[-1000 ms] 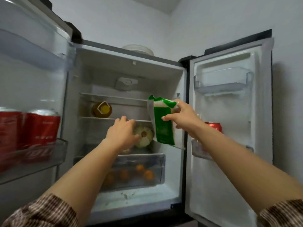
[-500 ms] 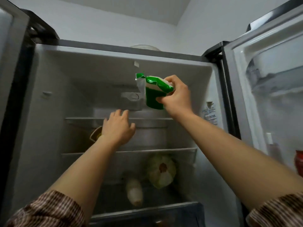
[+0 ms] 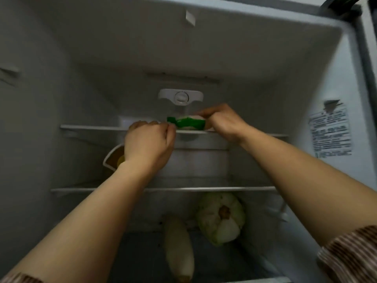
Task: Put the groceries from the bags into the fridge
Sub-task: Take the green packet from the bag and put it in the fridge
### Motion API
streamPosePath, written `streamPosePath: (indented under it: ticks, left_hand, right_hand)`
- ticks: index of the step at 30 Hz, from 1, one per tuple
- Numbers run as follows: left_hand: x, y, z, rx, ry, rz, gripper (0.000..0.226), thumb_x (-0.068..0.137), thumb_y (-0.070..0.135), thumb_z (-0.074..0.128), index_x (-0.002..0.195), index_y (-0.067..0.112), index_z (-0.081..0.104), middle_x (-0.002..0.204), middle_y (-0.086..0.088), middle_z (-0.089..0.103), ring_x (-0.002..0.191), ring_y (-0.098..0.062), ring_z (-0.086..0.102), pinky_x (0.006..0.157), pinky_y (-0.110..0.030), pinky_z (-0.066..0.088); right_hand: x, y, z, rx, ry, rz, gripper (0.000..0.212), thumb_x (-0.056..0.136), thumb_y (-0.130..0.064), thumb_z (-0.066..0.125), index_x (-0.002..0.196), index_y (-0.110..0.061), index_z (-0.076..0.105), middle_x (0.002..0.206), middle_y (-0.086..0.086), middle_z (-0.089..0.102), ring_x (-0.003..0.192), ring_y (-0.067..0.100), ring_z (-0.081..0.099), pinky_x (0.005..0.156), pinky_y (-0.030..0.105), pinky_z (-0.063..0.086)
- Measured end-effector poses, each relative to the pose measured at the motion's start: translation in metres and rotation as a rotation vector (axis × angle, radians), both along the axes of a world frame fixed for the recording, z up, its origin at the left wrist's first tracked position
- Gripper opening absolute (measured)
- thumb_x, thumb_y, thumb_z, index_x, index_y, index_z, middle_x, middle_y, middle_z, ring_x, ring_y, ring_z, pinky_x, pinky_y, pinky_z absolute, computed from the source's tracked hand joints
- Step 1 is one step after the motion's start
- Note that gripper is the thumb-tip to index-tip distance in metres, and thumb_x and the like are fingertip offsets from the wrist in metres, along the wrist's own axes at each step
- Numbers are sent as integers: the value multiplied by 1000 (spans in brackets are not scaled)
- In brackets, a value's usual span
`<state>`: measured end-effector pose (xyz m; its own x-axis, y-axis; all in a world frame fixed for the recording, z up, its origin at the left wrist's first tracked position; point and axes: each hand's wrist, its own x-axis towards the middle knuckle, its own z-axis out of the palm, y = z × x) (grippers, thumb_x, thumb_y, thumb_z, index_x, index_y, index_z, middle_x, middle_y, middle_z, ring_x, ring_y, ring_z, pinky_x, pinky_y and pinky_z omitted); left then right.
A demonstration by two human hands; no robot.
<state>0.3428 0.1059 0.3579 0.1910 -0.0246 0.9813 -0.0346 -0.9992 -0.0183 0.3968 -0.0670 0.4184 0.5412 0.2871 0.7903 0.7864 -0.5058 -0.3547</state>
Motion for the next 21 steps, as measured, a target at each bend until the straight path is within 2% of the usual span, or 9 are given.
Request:
streamPosePath:
  ticks: [3, 5, 8, 10, 11, 13, 16, 18, 21]
  left_hand:
    - [3, 1, -1, -9, -9, 0, 44, 100, 37, 28, 85, 18, 65, 69, 2, 49, 67, -16, 38, 70, -31, 25]
    - [2, 1, 0, -17, -9, 8, 44, 100, 37, 29, 91, 17, 67, 74, -1, 54, 70, -16, 38, 71, -33, 27]
    - [3, 3, -3, 2, 19, -12, 44, 101, 36, 28, 98, 16, 66, 79, 0, 58, 75, -19, 47, 92, -39, 37]
    - [4, 4, -7, 7, 43, -46, 42, 100, 36, 27, 111, 17, 63, 98, -4, 66, 96, -24, 58, 108, -41, 27]
    - [4, 5, -11, -2, 59, -65, 41, 100, 36, 28, 121, 18, 59, 115, -5, 65, 113, -24, 54, 113, -41, 21]
    - [-2, 1, -20, -25, 128, -86, 46, 100, 37, 31, 140, 16, 42, 144, -6, 46, 139, -23, 31, 118, -40, 8]
    - [-15, -8, -36, -70, 246, -69, 61, 100, 41, 31, 152, 15, 15, 160, -5, 11, 148, -23, 2, 118, -40, 0]
    - [-31, -16, -53, -102, 341, -47, 64, 99, 43, 32, 152, 15, 9, 161, -7, 2, 148, -24, 0, 118, -41, 1]
    - [-66, -25, -77, -149, 411, -40, 64, 99, 42, 34, 152, 14, 12, 161, -9, 4, 148, -25, 3, 118, -41, 5]
  right_hand:
    - [2, 1, -1, -121, -41, -52, 38, 90, -7, 46, 116, -21, 71, 128, 7, 64, 117, 26, 57, 100, 36, 46]
    - [4, 2, -3, -110, -38, -80, 37, 93, -16, 43, 114, -28, 71, 127, 6, 64, 115, 25, 58, 98, 37, 47]
    - [3, 1, -10, -172, -65, -243, 37, 96, -26, 36, 111, -31, 69, 124, 6, 64, 107, 27, 58, 86, 35, 47]
    - [-3, 0, -21, -233, -122, -395, 38, 100, -30, 29, 112, -25, 64, 123, 12, 62, 105, 32, 57, 79, 35, 42]
    - [-7, 0, -28, -232, -149, -423, 39, 102, -30, 26, 118, -24, 61, 126, 14, 61, 110, 34, 56, 84, 37, 40]
    - [-18, -2, -41, -206, -149, -401, 40, 103, -30, 24, 127, -23, 56, 131, 14, 58, 120, 34, 51, 98, 39, 32]
    - [-36, -7, -54, -174, -82, -331, 42, 101, -30, 32, 140, -21, 46, 144, 10, 47, 132, 29, 41, 107, 37, 28]
    - [-59, -12, -66, -145, 12, -260, 49, 100, -31, 37, 147, -18, 35, 153, 7, 35, 139, 25, 33, 112, 36, 27]
    - [-95, -23, -86, -158, 65, -241, 57, 97, -32, 44, 149, -16, 29, 155, 6, 30, 141, 25, 30, 114, 37, 28]
